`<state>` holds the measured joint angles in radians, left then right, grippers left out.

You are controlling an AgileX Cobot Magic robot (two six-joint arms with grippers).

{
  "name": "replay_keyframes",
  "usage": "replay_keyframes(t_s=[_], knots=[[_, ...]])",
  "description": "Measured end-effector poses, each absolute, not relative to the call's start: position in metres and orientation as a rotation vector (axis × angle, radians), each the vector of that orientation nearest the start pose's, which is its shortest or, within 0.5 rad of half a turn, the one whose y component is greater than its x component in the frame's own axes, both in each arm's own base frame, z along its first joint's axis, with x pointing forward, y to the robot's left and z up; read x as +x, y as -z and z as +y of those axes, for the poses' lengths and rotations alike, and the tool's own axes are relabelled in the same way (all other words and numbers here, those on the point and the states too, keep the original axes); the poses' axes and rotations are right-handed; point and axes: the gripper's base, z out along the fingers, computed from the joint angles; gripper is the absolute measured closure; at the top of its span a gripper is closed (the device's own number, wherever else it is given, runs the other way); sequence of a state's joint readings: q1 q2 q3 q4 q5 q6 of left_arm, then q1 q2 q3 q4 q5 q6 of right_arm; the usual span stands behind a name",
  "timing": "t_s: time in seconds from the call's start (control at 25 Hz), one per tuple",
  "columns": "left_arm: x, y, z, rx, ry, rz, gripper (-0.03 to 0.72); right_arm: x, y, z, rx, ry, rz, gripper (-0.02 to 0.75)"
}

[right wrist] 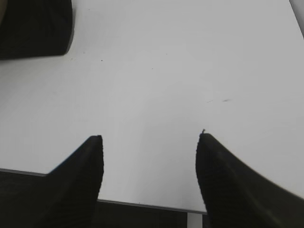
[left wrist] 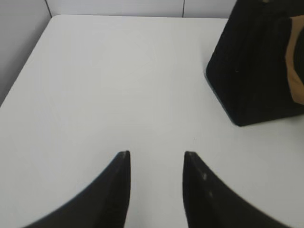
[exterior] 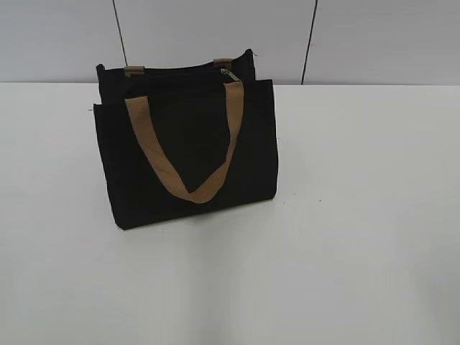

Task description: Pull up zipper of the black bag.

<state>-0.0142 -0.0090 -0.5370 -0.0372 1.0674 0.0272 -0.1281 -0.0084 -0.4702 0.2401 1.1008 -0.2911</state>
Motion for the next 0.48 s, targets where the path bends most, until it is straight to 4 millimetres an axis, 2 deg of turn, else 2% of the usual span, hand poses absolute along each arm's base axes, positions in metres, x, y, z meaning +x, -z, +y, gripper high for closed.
replay_keyframes(t_s=[0.48], knots=[[-0.0111, -0.2869, -0.0032, 0.006, 0.011, 2.004, 0.430, -0.0032, -0.2675, 0.0195, -0.259, 0.016, 2.066, 0.269]])
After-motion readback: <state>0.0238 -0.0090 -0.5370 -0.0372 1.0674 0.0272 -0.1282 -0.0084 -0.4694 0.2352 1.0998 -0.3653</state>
